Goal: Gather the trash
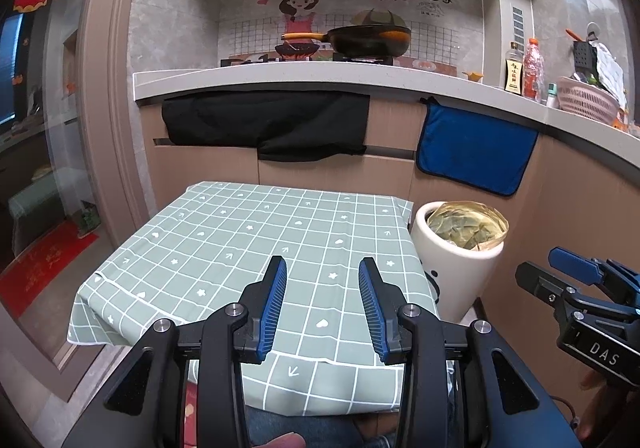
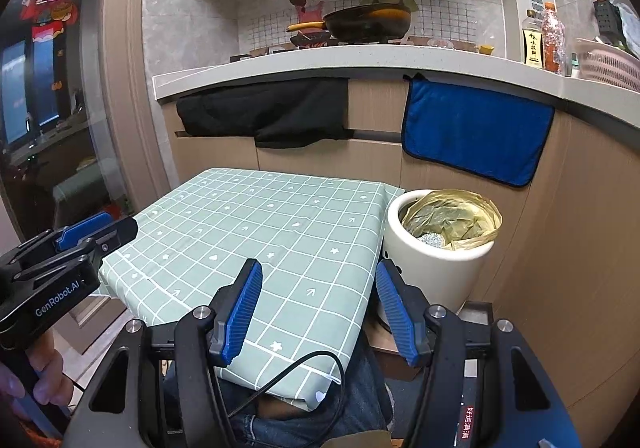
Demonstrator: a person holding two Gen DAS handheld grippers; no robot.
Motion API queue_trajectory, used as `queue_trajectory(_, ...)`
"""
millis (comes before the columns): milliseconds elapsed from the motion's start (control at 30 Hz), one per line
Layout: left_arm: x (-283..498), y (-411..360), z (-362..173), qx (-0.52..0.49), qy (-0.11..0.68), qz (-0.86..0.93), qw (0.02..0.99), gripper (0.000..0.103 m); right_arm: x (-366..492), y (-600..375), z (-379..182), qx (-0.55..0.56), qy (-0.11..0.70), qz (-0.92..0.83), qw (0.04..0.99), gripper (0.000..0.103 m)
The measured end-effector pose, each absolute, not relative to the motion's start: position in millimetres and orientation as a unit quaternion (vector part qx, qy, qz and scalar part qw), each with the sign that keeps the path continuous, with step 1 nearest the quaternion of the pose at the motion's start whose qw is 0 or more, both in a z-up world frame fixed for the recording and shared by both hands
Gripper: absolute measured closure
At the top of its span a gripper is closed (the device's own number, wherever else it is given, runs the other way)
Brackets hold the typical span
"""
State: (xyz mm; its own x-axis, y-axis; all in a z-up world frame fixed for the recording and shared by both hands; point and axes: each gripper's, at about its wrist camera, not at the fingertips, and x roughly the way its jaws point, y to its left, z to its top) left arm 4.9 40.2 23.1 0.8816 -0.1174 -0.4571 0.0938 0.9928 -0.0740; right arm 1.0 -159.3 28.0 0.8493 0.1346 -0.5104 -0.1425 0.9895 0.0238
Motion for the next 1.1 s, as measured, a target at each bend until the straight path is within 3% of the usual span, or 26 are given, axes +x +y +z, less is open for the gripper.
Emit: queue_trajectory(1100, 7.3, 41.6, 18.8, -0.021, 0.248, -0.082, 0.965, 0.064, -0.2, -167.4, 28.6, 0.005, 0.267, 0.064, 0.962, 0.046)
